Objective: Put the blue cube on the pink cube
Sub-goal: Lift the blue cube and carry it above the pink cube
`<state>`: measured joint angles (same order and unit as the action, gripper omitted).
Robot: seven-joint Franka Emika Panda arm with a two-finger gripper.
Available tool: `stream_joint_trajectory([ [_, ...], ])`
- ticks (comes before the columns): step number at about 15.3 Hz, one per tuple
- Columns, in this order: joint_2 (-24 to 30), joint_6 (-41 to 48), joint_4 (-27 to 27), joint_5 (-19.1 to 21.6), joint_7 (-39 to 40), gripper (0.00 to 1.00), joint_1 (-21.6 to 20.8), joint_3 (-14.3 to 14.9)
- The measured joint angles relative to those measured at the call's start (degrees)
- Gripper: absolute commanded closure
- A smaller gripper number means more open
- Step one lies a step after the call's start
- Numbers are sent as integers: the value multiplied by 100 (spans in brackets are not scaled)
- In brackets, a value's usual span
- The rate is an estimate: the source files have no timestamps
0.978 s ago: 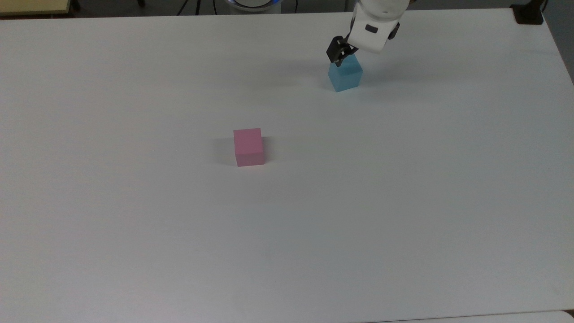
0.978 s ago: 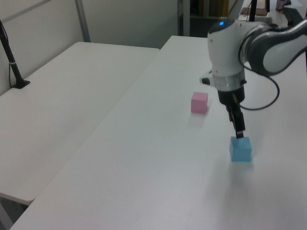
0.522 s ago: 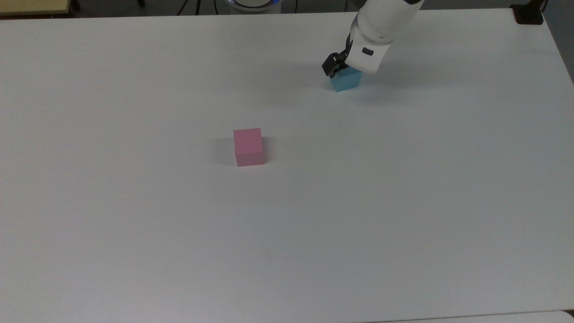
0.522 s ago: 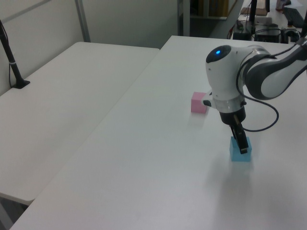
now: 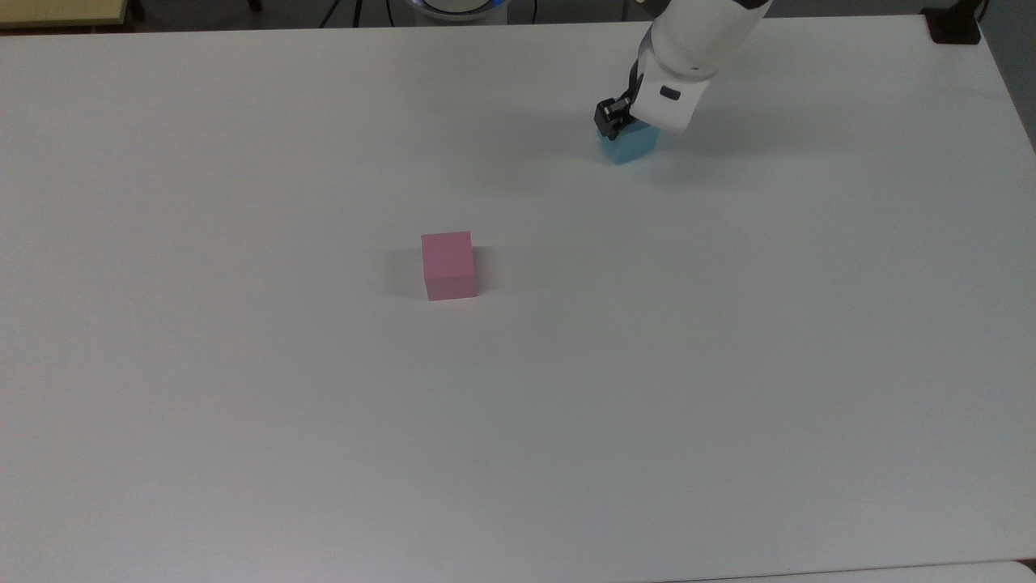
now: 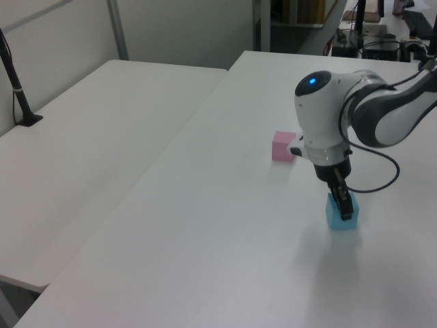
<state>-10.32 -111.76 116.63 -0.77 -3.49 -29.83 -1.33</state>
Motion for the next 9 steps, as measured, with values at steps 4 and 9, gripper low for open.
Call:
stream_joint_trajectory([
  [4, 497, 1007, -608, 28, -7, 88, 550, 30],
  [9, 682, 1784, -1745, 38, 81, 87, 1471, 77],
])
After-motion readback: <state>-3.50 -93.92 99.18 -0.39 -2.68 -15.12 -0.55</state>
